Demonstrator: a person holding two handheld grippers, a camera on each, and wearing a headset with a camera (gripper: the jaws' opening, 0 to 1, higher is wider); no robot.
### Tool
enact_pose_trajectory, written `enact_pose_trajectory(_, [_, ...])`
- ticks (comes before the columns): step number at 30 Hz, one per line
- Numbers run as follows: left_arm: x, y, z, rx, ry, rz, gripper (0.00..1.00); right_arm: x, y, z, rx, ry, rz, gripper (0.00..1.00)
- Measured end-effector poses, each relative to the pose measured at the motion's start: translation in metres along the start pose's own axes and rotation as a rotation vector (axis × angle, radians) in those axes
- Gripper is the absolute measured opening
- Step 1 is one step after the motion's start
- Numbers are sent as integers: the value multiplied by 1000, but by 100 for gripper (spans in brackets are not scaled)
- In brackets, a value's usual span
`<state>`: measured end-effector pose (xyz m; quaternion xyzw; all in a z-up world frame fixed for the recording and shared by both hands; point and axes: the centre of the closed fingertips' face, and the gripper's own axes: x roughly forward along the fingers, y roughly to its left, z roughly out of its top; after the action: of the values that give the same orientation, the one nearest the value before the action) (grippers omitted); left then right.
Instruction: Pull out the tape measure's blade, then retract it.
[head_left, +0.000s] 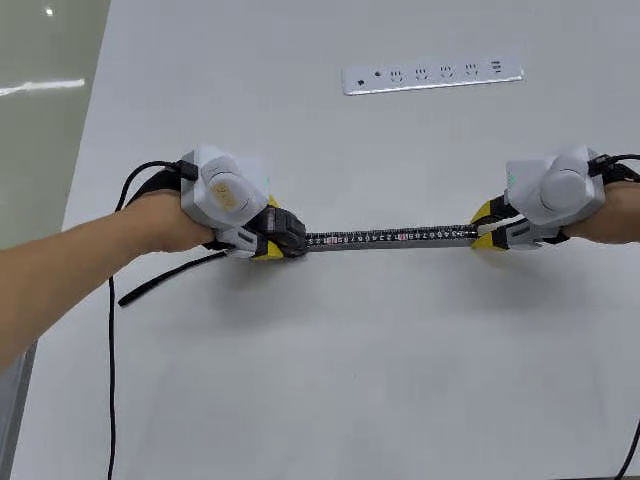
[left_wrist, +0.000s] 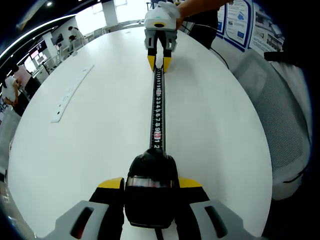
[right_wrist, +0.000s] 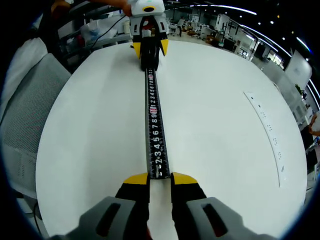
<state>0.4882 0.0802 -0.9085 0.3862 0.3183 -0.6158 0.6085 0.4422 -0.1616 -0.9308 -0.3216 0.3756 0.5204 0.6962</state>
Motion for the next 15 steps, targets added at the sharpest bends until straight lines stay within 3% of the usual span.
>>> enact_pose_trajectory(15, [-2,1,0,-28,-4,23,43,-3,-6,0,62,-1,-62,22])
